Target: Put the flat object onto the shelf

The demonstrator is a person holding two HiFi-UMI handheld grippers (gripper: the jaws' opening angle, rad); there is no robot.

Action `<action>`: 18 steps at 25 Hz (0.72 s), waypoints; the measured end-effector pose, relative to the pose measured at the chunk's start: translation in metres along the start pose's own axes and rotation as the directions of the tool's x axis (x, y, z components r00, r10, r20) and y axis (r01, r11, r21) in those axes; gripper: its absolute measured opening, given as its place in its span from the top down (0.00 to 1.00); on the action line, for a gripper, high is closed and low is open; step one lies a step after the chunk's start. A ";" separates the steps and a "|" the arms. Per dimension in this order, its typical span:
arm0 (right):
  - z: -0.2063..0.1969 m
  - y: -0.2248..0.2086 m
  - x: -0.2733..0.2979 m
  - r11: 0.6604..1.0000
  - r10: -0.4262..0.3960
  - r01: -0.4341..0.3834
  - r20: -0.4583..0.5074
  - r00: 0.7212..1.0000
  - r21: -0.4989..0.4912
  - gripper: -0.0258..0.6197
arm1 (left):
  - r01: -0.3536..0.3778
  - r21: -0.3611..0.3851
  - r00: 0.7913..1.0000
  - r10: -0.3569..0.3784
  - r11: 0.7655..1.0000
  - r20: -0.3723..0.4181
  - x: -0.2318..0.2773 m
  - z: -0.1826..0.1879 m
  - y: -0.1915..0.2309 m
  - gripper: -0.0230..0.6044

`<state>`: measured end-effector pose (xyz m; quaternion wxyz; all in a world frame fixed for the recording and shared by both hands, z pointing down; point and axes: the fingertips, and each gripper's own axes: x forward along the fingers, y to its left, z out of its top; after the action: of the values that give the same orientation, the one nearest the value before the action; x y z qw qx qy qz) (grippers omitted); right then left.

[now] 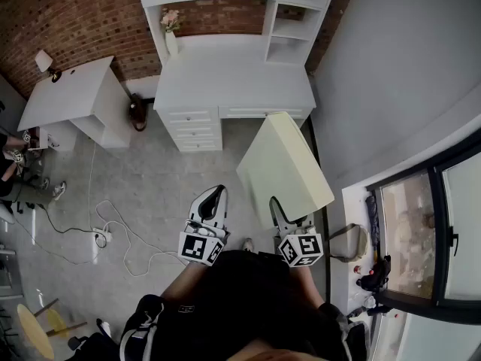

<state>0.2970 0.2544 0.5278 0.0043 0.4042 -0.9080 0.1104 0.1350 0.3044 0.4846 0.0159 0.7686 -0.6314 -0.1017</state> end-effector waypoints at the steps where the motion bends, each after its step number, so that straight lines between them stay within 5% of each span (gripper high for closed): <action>1: -0.001 0.000 -0.001 1.000 0.000 0.000 0.000 1.000 0.000 0.53 | 0.001 -0.001 1.000 -0.001 1.000 -0.001 0.000 -0.001 -0.001 0.94; 18: 0.004 -0.026 -0.011 0.998 0.038 -0.038 0.014 0.999 0.049 0.53 | -0.016 0.006 1.000 0.016 1.000 -0.018 0.014 -0.008 -0.024 0.94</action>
<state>0.3238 0.2453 0.5282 -0.0135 0.3875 -0.9125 0.1302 0.1625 0.2946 0.4872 0.0202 0.7645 -0.6376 -0.0928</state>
